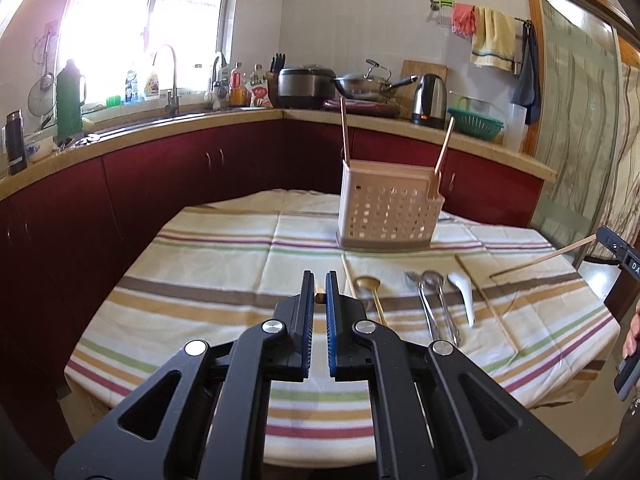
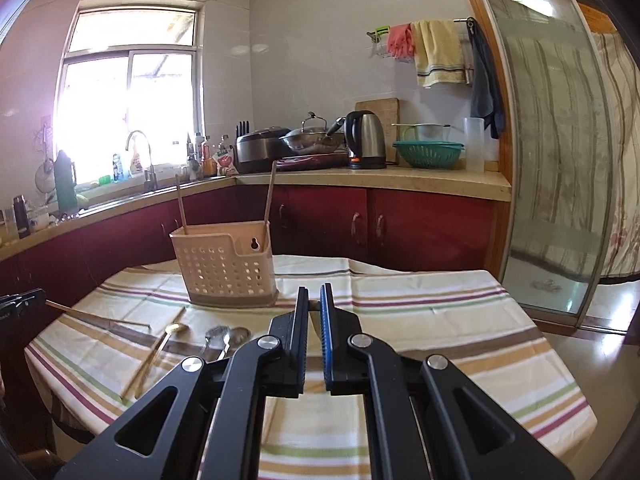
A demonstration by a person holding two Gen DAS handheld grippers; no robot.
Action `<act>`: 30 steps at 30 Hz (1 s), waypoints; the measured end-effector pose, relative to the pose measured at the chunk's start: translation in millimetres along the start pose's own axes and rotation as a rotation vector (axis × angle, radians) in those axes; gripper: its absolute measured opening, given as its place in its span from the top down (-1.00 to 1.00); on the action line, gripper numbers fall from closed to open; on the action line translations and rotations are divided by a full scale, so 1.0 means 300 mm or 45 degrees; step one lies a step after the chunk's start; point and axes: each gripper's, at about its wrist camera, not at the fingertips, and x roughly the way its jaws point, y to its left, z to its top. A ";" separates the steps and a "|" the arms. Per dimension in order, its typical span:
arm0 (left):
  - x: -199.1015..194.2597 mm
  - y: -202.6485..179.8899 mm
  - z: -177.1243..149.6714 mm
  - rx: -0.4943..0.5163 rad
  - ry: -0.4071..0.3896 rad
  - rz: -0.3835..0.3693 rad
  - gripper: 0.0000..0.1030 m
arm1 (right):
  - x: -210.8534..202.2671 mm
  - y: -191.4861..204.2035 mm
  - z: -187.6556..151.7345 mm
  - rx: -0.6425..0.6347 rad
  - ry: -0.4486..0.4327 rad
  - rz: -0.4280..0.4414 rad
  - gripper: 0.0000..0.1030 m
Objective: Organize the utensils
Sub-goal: 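Lift the chopstick with the left gripper to the caddy while the right gripper carries its chopstick there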
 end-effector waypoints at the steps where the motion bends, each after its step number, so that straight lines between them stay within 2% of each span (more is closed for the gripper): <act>1: 0.003 0.001 0.012 0.006 -0.006 0.001 0.88 | 0.009 0.002 0.010 -0.002 0.000 0.004 0.87; 12: 0.088 -0.019 0.184 0.070 -0.052 -0.027 0.88 | 0.133 0.022 0.145 -0.013 -0.003 0.052 0.87; 19: 0.169 -0.024 0.277 0.069 -0.066 -0.062 0.88 | 0.213 0.025 0.210 -0.021 0.012 0.064 0.87; 30: 0.255 -0.036 0.346 0.110 -0.069 -0.088 0.88 | 0.278 0.029 0.258 -0.043 0.035 0.045 0.87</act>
